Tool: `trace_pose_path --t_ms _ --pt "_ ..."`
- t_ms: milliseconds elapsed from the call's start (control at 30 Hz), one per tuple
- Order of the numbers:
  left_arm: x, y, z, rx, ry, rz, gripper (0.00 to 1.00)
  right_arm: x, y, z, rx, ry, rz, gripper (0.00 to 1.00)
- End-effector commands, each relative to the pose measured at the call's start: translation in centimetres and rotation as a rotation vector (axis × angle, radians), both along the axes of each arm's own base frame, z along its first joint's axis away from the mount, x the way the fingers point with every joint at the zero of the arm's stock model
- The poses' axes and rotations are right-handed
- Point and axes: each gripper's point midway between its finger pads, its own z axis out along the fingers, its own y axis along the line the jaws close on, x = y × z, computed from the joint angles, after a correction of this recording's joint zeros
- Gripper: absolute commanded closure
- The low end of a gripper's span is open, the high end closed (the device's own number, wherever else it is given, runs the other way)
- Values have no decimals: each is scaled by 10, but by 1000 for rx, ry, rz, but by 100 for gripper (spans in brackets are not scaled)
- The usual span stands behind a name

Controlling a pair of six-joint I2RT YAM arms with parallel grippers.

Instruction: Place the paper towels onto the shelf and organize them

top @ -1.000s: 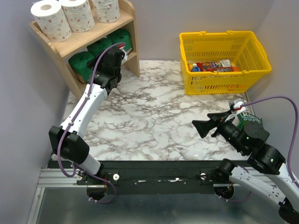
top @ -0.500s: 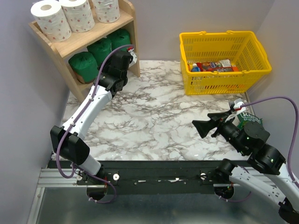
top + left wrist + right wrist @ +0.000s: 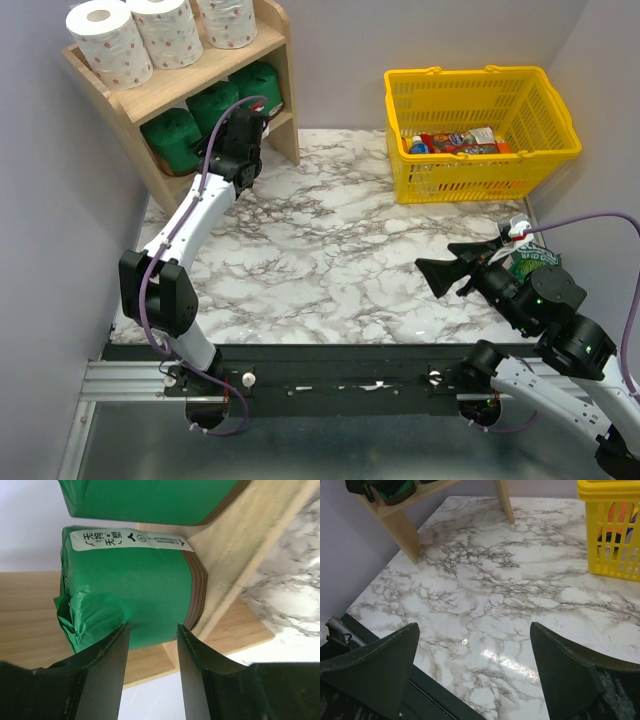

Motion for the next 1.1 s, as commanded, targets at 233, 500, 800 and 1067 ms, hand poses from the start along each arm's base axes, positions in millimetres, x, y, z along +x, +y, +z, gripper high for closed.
trace_pose_path --t_ms 233,500,800,1067 --pt "9 31 1 26 -34 113 50 0 0 9 12 -21 0 0" --pt "5 -64 23 -193 -92 -174 48 -2 1 -1 9 4 9 0" --pt "-86 -219 63 -823 -132 -775 34 14 -33 -20 -21 149 -242 0" --pt "-183 -213 95 -1181 -310 -981 1 17 -40 -8 -27 121 -277 0"
